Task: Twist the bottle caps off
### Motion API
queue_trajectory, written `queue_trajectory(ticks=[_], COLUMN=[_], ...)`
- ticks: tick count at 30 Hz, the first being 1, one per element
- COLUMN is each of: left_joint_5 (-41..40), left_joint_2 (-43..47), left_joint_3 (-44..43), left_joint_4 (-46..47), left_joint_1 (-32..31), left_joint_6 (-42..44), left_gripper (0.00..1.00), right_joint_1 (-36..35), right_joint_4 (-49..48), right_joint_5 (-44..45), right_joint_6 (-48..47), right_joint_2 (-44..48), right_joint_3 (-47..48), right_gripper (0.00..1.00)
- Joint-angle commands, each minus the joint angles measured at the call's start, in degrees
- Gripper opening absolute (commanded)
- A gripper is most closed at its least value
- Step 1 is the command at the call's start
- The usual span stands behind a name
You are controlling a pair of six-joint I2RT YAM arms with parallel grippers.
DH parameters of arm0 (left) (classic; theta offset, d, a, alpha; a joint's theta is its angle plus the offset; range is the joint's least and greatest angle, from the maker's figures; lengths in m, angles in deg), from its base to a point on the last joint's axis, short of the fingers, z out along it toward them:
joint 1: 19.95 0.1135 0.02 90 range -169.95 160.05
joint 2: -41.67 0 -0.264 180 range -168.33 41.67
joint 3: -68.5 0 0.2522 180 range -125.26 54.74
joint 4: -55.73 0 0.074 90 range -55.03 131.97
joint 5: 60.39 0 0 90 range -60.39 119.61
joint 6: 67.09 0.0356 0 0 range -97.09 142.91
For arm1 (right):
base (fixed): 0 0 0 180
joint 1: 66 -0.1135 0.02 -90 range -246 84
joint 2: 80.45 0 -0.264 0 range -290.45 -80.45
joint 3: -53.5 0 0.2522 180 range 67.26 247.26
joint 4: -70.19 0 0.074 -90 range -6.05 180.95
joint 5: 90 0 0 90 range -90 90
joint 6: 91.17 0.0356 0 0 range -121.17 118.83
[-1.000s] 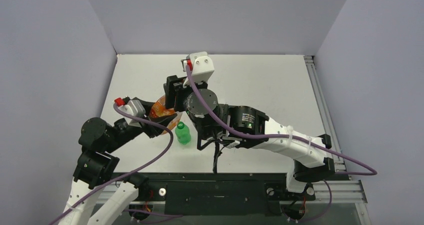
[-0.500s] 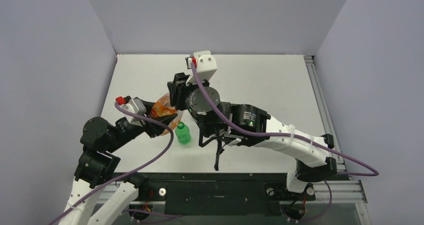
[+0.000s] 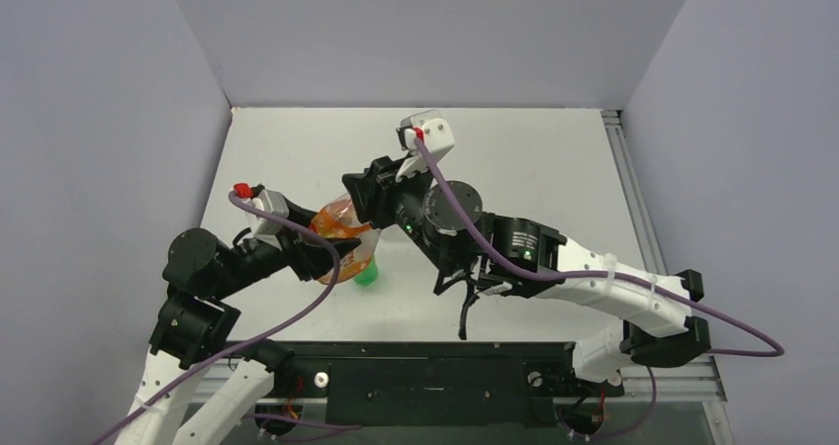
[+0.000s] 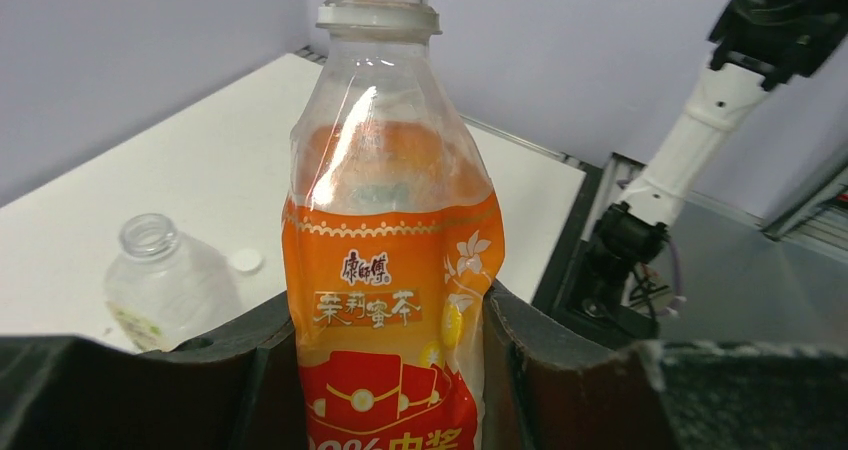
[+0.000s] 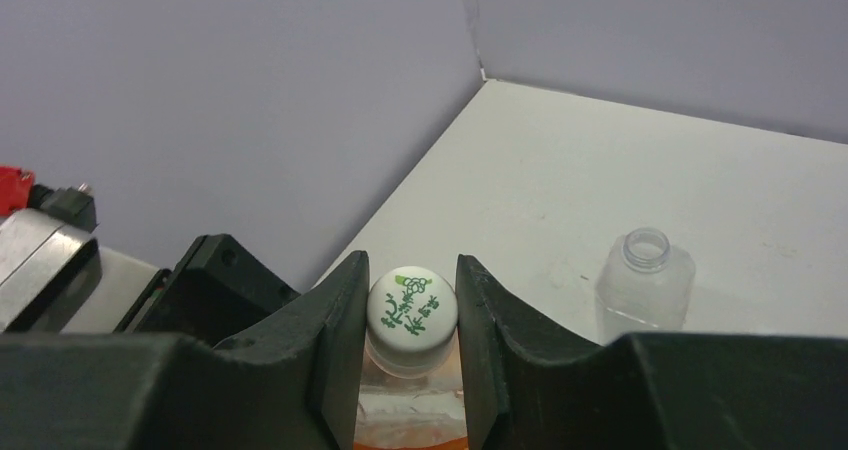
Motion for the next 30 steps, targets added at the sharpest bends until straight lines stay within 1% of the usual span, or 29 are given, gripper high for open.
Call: queue_trajectory(ticks=[1,2,5,7,8,12,14,15,16,17,18,19,20,21,22,24,26,29,30], left_joint_5=[4.7,6.9,10.9,13.2,14.2,17.5,19.3,20.4,20.8,21.2,21.2,21.1,21.1,20.6,20.3,19.2,17.3,12.3,11.3], left_joint_2=[0.1,-0.1,-0.6,-0.9,-1.0,-1.6,-2.1,-2.4,-2.6,-2.7,-2.8,-2.8,-2.8,-2.8,-2.7,-2.5,-2.3,-2.2,-2.1], left_joint_3=[-3.0,-3.5,-4.4,-4.8,-5.1,-6.0,-6.5,-6.8,-6.9,-7.1,-7.2,-7.2,-7.2,-7.2,-7.2,-7.0,-6.6,-5.8,-5.7], left_joint_4=[10.1,10.6,11.1,11.5,11.7,12.7,13.0,13.2,13.3,13.3,13.3,13.2,13.2,13.0,12.8,12.4,11.6,10.4,10.0], left_joint_1=[0.2,0.2,0.2,0.2,0.2,0.2,0.2,0.2,0.2,0.2,0.2,0.2,0.2,0.2,0.2,0.2,0.2,0.2,0.2], left_joint_6=[-7.8,-9.0,-11.0,-12.9,-13.9,-16.4,-17.6,-18.0,-18.6,-19.0,-19.1,-19.2,-19.1,-19.0,-18.8,-17.8,-15.9,-12.6,-11.9], left_gripper=[0.00,0.00,0.00,0.00,0.00,0.00,0.00,0.00,0.00,0.00,0.00,0.00,0.00,0.00,0.00,0.00,0.00,0.00,0.00], right_joint_1=[1.7,2.1,4.2,5.9,6.5,10.2,11.3,11.4,11.5,11.5,11.5,11.5,11.3,11.3,11.2,11.0,10.0,7.4,5.6], right_joint_4=[-7.0,-9.1,-14.1,-16.1,-16.6,-18.3,-17.1,-14.7,-13.3,-10.2,-9.2,-8.0,-7.8,-7.7,-7.7,-7.7,-7.3,-6.5,-6.0], right_joint_5=[-11.0,-14.5,-20.8,-27.1,-28.5,-37.7,-41.4,-43.7,-44.4,-45.2,-45.3,-44.5,-43.8,-41.8,-40.5,-36.2,-28.6,-21.1,-17.9], right_joint_6=[-3.1,-3.3,-4.5,-4.7,-4.6,-4.1,-4.4,-4.5,-4.7,-4.8,-4.8,-4.7,-4.5,-4.3,-3.9,-3.3,-3.3,-4.0,-5.0], right_joint_2=[9.3,10.4,16.0,18.9,19.8,22.6,22.3,21.0,20.2,18.3,17.4,16.3,16.0,15.7,15.7,15.9,16.0,15.3,14.6], right_joint_3=[-8.8,-11.7,-17.1,-20.3,-21.8,-24.4,-23.2,-21.0,-19.6,-16.7,-15.7,-14.3,-14.0,-13.7,-13.7,-13.7,-13.4,-11.1,-10.5], right_gripper=[0.00,0.00,0.00,0.00,0.00,0.00,0.00,0.04,0.13,0.17,0.26,0.29,0.37,0.41,0.49,0.54,0.57,0.58,0.59])
